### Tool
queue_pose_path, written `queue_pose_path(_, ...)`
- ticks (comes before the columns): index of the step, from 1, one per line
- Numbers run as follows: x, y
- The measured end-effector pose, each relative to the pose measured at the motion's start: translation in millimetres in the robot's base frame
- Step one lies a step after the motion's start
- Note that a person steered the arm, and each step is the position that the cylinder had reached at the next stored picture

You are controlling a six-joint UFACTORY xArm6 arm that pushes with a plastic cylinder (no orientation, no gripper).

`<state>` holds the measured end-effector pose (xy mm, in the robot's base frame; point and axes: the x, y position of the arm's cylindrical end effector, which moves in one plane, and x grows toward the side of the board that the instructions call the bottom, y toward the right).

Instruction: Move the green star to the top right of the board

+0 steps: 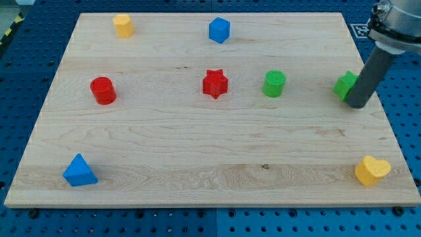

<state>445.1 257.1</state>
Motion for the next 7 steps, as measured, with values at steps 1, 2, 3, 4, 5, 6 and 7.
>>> queue_pose_path(1, -5, 3)
queue_pose_path(2, -5, 3)
queue_pose_path(3, -11, 3)
queue_pose_path(4, -16, 2)
queue_pose_path(5, -39, 2)
queue_pose_path(6, -61, -3)
queue_pose_path(7, -68, -10)
